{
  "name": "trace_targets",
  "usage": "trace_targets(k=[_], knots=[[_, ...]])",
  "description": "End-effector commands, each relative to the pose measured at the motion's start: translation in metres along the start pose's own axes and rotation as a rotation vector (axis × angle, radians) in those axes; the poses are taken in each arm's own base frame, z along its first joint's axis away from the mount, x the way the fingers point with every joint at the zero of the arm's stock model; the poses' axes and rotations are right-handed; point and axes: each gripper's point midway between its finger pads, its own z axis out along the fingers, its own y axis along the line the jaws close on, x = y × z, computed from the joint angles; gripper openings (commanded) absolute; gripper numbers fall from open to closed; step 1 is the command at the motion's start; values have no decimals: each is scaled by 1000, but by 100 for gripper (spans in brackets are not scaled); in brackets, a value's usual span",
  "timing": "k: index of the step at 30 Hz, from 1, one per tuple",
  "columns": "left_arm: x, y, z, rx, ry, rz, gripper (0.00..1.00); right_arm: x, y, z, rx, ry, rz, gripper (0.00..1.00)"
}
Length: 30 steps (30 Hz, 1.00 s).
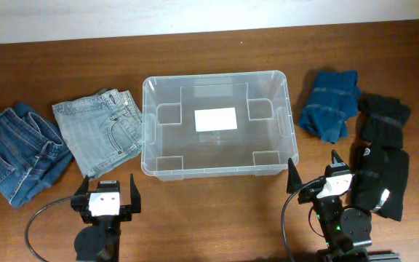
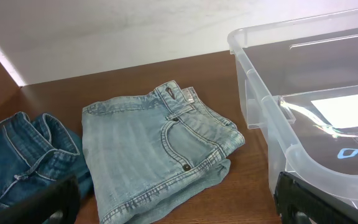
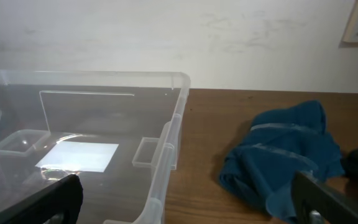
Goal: Pack container
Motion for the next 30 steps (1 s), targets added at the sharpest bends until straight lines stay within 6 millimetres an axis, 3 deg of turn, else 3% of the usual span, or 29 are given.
trace_targets(k=[1,5,15,22,24,28,30], knots=[[0,-1,0,5,-5,11,100,-7,2,0,-17,-35,24,99],[0,-1,0,5,-5,11,100,-18,-1,-2,-1,-64,70,99],[0,-1,0,5,-5,11,100,-54,-36,2,209,-30,230,98],[0,-1,0,5,-5,11,100,-101,-34,37,211,130,220,99],[0,-1,0,5,-5,11,100,-124,-36,51,218,161,219,99],[0,-1,0,5,-5,11,100,-160,-51,73,230,199,240,99],[0,-1,0,5,-5,11,100,-169,-66,85,211,244,277,99]])
